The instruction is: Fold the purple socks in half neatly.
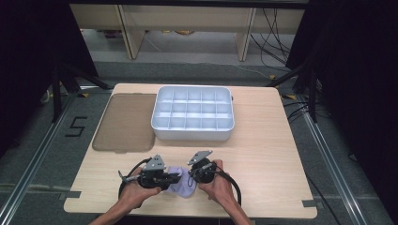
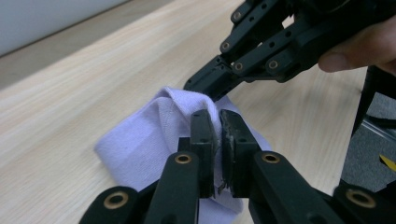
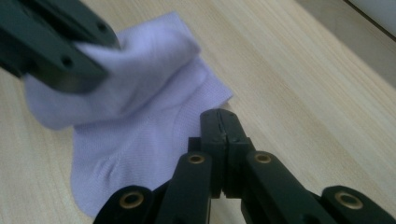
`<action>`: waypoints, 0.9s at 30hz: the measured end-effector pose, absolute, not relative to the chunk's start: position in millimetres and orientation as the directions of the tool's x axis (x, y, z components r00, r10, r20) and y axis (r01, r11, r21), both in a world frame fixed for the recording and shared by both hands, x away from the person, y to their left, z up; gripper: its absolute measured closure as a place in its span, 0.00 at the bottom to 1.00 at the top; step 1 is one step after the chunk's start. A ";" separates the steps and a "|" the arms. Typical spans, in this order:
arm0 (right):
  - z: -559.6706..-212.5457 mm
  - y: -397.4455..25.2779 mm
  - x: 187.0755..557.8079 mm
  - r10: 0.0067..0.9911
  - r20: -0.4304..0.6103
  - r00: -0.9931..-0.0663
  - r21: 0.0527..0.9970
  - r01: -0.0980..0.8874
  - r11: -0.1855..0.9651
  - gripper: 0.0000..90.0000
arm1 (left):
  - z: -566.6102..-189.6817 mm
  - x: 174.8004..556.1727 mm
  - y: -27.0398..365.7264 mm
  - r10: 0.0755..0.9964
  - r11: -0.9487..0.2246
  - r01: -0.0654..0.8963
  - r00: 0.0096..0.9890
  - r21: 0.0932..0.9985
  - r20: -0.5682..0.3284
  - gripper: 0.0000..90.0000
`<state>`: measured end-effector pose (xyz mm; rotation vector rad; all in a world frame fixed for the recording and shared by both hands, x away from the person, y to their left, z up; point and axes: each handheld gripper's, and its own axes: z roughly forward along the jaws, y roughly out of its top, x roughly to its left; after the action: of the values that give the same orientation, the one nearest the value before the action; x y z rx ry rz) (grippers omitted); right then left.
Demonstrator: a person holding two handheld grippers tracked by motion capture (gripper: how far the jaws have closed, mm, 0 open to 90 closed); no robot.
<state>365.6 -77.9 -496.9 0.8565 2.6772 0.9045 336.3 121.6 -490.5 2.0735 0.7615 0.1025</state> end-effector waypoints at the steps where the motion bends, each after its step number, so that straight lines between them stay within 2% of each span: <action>1: -495.8 -78.8 365.7 0.578 0.008 -0.816 0.601 0.466 0.650 1.00 | -492.3 336.6 118.8 0.554 -0.407 0.483 0.805 0.776 -0.211 0.93; 8: -492.0 -85.2 367.3 0.592 0.009 -0.806 0.619 0.469 0.630 1.00 | -498.9 340.0 106.9 0.539 -0.430 0.488 0.814 0.759 -0.218 0.85; 14: -482.2 -93.1 365.6 0.598 0.015 -0.801 0.649 0.463 0.604 1.00 | -492.1 337.2 106.1 0.514 -0.391 0.497 0.816 0.775 -0.265 0.67; 16: -477.5 -96.3 364.7 0.598 0.013 -0.802 0.666 0.453 0.593 1.00 | -485.2 336.9 113.5 0.501 -0.380 0.480 0.825 0.790 -0.260 0.66; 19: -471.0 -100.0 362.1 0.591 0.018 -0.807 0.687 0.439 0.579 1.00 | -477.2 336.3 129.1 0.513 -0.341 0.477 0.816 0.810 -0.265 0.70; 20: -469.2 -100.5 360.7 0.591 0.019 -0.806 0.695 0.436 0.572 1.00 | -476.9 337.6 136.4 0.519 -0.356 0.459 0.822 0.814 -0.237 0.73; 23: -463.6 -99.7 356.4 0.605 0.028 -0.796 0.692 0.452 0.563 1.00 | -485.4 340.7 154.5 0.548 -0.370 0.473 0.806 0.799 -0.224 0.83; 27: -461.1 -92.1 352.9 0.581 0.015 -0.814 0.708 0.419 0.568 1.00 | -500.5 340.3 167.3 0.568 -0.404 0.501 0.793 0.765 -0.219 0.93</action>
<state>352.9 -92.1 -461.1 0.8359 2.5817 1.0798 340.3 167.3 -500.5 2.0762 0.7923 0.0944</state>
